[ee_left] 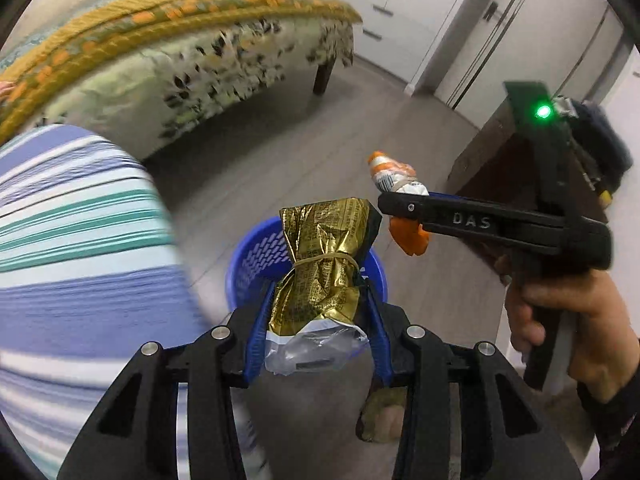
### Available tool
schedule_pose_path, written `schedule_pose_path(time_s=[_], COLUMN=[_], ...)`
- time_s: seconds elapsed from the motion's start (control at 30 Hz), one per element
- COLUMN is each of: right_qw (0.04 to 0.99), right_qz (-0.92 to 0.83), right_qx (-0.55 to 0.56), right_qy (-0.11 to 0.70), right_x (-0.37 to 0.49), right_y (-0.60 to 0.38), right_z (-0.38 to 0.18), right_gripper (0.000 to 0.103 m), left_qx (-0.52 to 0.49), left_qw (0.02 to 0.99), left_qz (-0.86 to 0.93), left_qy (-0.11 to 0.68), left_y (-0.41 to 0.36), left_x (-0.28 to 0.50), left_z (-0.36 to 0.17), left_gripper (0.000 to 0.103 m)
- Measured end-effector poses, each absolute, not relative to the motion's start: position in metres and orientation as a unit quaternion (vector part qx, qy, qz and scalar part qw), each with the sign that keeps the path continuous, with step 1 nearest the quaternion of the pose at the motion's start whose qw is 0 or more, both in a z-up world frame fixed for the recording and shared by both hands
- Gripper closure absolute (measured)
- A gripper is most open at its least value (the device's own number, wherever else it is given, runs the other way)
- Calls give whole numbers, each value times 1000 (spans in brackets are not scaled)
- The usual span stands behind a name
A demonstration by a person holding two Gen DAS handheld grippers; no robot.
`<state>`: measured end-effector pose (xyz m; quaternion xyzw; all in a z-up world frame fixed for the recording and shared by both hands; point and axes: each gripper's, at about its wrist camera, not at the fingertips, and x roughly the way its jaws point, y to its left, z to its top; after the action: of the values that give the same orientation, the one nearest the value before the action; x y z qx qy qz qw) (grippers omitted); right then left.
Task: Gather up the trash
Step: 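Carry both items to the blue wastebasket and open both tools to drop them, then move both tools back over the table toward the remaining trash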
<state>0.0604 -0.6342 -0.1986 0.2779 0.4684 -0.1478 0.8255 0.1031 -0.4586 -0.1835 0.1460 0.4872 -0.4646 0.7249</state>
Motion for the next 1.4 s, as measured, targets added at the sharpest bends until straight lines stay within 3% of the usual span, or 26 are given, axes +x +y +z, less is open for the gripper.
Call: schedule_pose_path(time_s=[0.03, 0.07, 0.1, 0.13, 0.37, 0.53, 0.77, 0.97, 1.17, 1.2, 1.4], right_qw=[823, 821, 820, 820, 836, 876, 909, 884, 881, 881, 882], right_qz=[-146, -143, -143, -146, -176, -162, -2, 122, 114, 111, 86], right_qx=[285, 295, 304, 312, 300, 215, 91, 1, -30, -30, -14], right_qy=[469, 469, 463, 457, 424, 401, 407, 452, 459, 459, 463], right_x=[61, 63, 62, 60, 42, 43, 59, 118, 196, 204, 243], right_y=[-640, -645, -651, -656, -658, -598, -426, -293, -253, -254, -261], right_z=[-204, -211, -216, -220, -204, -168, -151, -168, -182, -183, -184], right_gripper=[44, 35, 30, 29, 25, 18, 15, 14, 10, 5, 4], left_qx=[149, 151, 150, 144, 115, 98, 99, 76, 48, 48, 59], left_qw=[726, 729, 732, 734, 758, 794, 857, 879, 884, 885, 882], left_qz=[-461, -455, -448, -445, -458, -441, -298, -151, -99, -96, -86], left_qy=[488, 489, 490, 492, 450, 407, 409, 446, 455, 453, 459], left_y=[-468, -474, -480, -483, -456, -365, -196, -92, -55, -53, -54], left_x=[103, 105, 107, 109, 97, 84, 79, 127, 176, 183, 205], left_z=[-194, -200, -206, -210, -170, -130, -143, -164, -167, -168, -171], left_gripper=[54, 50, 39, 36, 25, 17, 14, 14, 13, 12, 6])
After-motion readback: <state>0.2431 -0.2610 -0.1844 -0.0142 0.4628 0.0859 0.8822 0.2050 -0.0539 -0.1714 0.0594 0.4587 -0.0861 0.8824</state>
